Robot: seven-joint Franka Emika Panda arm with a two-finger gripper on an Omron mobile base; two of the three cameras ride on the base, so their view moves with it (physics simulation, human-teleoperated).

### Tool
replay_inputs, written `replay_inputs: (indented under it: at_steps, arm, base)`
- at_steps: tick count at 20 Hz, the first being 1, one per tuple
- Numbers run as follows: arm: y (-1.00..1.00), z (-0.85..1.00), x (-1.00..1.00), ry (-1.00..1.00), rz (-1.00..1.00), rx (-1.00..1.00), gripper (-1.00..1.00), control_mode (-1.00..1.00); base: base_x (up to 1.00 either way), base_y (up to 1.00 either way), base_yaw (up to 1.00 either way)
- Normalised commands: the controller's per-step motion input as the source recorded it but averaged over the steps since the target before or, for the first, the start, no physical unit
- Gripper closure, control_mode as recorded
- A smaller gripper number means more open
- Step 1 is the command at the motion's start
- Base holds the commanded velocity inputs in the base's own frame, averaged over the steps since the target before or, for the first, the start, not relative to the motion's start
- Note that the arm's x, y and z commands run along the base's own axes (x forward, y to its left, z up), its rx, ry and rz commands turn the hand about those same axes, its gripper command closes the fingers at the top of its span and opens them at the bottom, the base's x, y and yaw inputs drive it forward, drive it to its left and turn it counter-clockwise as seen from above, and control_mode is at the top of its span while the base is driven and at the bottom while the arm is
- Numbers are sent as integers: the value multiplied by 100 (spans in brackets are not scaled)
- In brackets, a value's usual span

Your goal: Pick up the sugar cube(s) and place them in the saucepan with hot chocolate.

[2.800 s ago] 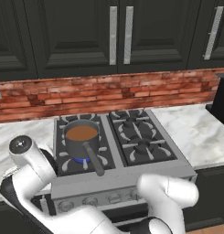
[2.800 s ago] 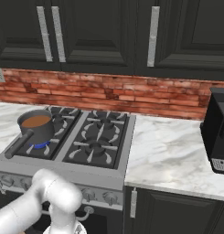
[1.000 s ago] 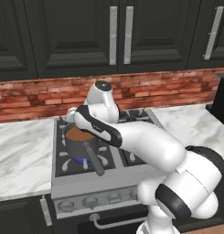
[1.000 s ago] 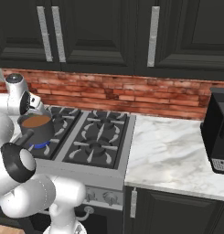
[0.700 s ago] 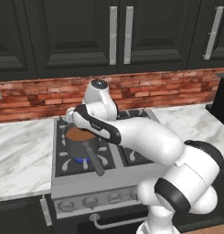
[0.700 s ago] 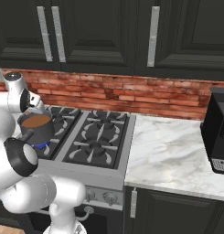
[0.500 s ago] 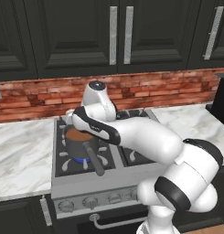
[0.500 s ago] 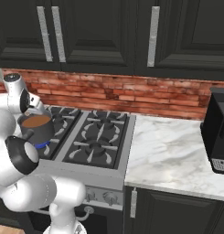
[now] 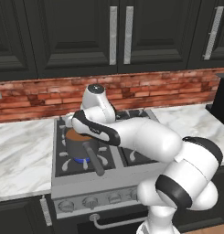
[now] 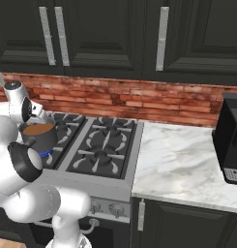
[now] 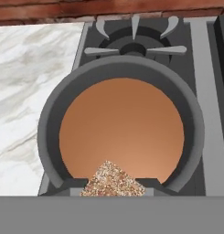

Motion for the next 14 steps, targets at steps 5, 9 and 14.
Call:
replay_inputs:
  at_steps: [5,9,14]
  arm:
    - [0,-6,0,0,0,0,100,-100]
    - [0,-1,0,0,0,0,100,-100]
    - [0,0,0,0,0,0,100,-100]
  base:
    - [0,0,0]
    - [0,0,0]
    - [0,0,0]
